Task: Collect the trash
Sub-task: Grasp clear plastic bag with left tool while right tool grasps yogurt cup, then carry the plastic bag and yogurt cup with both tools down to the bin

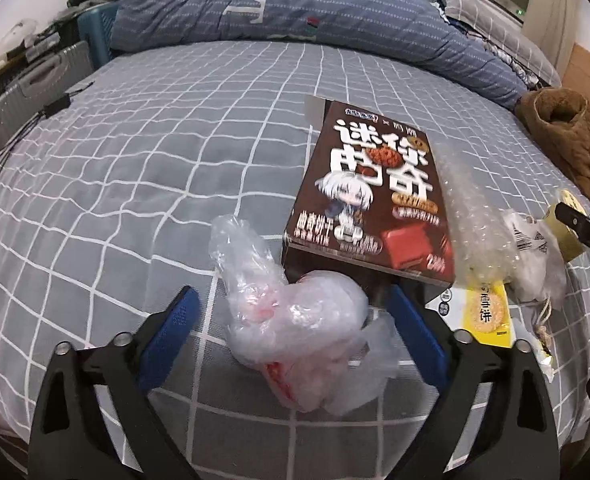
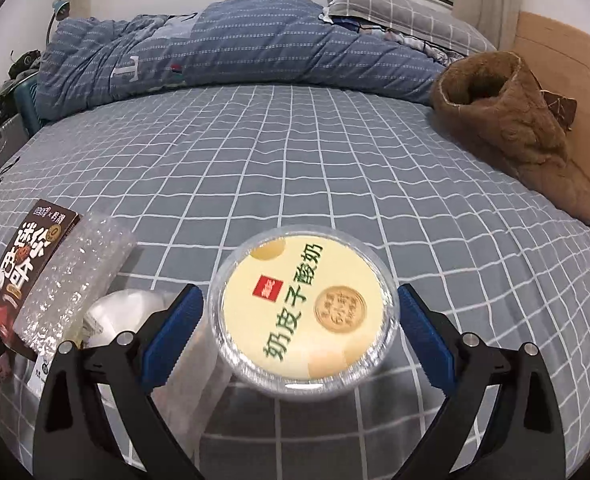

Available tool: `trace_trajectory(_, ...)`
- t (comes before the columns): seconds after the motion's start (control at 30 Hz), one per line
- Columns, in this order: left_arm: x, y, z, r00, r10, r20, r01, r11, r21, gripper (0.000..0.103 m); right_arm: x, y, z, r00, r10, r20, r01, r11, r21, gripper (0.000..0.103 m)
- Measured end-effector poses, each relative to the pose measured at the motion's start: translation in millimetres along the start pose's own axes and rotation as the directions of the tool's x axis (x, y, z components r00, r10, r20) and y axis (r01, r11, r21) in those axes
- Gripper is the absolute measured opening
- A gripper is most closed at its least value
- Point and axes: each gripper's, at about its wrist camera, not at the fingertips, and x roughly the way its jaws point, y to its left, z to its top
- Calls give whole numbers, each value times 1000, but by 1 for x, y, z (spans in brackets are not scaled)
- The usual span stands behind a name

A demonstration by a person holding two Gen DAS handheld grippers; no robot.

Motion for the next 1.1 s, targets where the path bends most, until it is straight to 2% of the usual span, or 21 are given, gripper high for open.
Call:
trace_trajectory(0.13,7,-2,-1,1000,-11,-19,11,1000,11,75,3,-1,3,1000,-2,3,2,1000,10,86)
trace_trajectory(0.2,9,-2,-2,1000,-11,-25,11,1000,13,64,4,-1,4,1000,-2,-1,2,1000,9,86)
trace_trajectory(0.3,10,0,-3,1000,-7,-25,7,1000,10,61,5,-2,4,1000,-3,1,3,1000,8,86)
trace_trajectory(0.67,1,11,-2,1000,18,-2,-18,1000,-12,59,-4,1,4,999,-21,24,21,1000,2,85)
trace_trajectory(1.1,-16,12,-1,999,30,27,-30,1000,5,58,-35,13,1,997,-43,70,46,998,-45,85)
